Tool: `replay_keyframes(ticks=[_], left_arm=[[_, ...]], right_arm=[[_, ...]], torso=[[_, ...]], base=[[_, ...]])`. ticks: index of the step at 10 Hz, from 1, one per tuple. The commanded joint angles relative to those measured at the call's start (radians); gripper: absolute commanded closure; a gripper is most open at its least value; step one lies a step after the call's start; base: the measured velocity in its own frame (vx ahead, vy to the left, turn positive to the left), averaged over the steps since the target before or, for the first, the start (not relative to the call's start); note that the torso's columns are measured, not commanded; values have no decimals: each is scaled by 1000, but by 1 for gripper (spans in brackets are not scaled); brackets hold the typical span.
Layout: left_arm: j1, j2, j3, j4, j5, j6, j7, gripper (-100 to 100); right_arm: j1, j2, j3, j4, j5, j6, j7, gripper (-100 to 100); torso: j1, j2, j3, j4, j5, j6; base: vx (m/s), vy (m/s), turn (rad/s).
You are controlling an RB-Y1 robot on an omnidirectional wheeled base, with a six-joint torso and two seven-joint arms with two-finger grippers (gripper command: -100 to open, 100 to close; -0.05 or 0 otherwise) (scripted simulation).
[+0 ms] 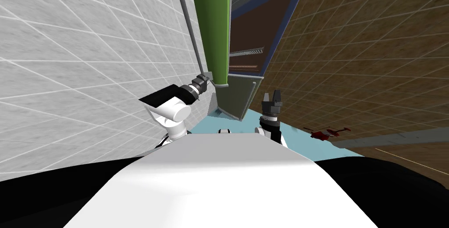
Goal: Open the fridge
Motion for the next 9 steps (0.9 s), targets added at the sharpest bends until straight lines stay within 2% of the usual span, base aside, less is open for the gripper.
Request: replay_keyframes(ticks=[1, 2, 4, 5, 6, 9], left_arm=[[-19, -1, -2, 1, 19, -13, -3, 100], [-23, -2, -12, 1, 36, -17, -6, 100], [-15, -4, -20, -2, 34, -13, -5, 100], [-19, -6, -31, -2, 52, -19, -8, 100], [-19, -6, -31, -2, 52, -19, -8, 100], [-26, -8, -50, -1, 85, -29, -12, 100]], right_arm=[[0, 0, 0, 0, 0, 0, 0, 0], [0, 0, 0, 0, 0, 0, 0, 0], [0, 0, 0, 0, 0, 0, 0, 0], [0, 1, 0, 0, 0, 0, 0, 0], [0, 0, 0, 0, 0, 0, 0, 0], [0, 0, 0, 0, 0, 0, 0, 0]], torso=[[-1, 3, 3, 0, 1, 0], [-9, 4, 5, -1, -1, -1], [-12, 7, 7, 0, -2, -1], [-18, 8, 8, -2, -3, -1], [-9, 7, 8, -2, -2, 0], [-4, 5, 6, -1, 1, -1]], base=[[-42, 295, -65], [-32, 289, -48], [-2, 181, -28], [13, 189, -73], [24, 196, -60], [30, 249, -65]])
